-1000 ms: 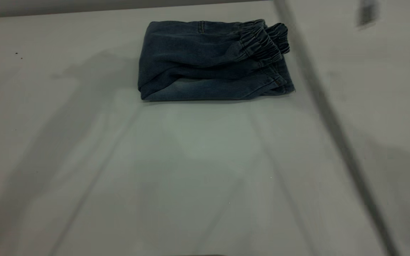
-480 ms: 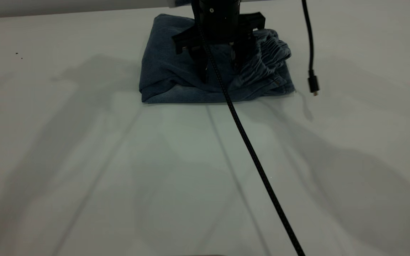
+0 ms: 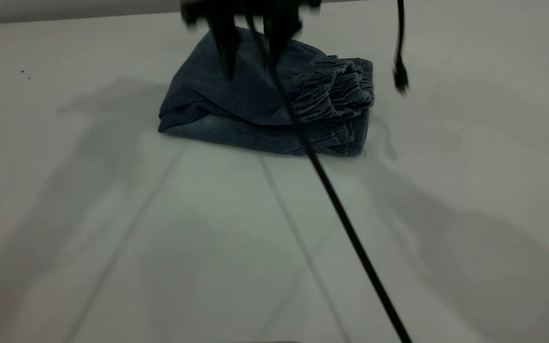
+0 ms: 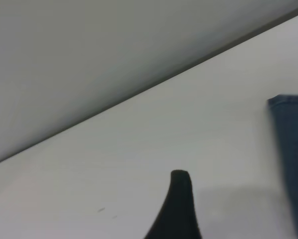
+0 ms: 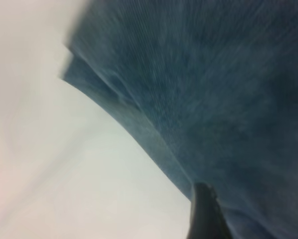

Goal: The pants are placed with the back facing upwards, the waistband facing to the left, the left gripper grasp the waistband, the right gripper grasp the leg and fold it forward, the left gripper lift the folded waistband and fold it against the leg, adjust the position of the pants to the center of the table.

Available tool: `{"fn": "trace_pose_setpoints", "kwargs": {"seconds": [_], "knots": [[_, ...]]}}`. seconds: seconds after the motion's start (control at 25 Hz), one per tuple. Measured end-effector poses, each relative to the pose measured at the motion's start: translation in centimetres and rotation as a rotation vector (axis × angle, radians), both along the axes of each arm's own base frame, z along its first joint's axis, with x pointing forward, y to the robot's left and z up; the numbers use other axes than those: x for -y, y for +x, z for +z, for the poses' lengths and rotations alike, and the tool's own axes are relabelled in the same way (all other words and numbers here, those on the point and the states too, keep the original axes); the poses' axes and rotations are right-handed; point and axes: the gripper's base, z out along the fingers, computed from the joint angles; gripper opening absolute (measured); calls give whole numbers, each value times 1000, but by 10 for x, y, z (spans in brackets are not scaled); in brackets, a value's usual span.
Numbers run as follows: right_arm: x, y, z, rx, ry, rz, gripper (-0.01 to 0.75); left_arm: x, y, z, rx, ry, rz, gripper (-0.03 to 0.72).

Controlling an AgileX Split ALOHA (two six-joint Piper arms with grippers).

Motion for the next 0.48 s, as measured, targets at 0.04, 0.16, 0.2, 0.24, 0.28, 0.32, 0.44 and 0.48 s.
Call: {"fn": "trace_pose_setpoints", "kwargs": {"seconds": [0.04,0.16,0.2,0.24,0.28,0.32,0.44,0.48], "knots": [[2,-1,19,35,10,3,367,-4,-7,9,11,19,5,587],[12,-16,100,177,74,37,367,-18,-34,40,45,85,32,587],[17,-24,123,215,90,49,367,-23,-46,50,47,102,49,587],[24,-35,151,262,109,66,367,-28,-58,60,51,111,65,587],[32,-48,178,305,127,77,367,-33,-68,66,35,122,84,587],[40,-59,195,331,131,89,367,-38,-80,73,18,125,107,587],[71,-107,248,410,131,122,367,-51,-113,86,-55,127,169,587],[81,-121,257,425,124,129,367,-56,-125,89,-86,129,188,587]]}}
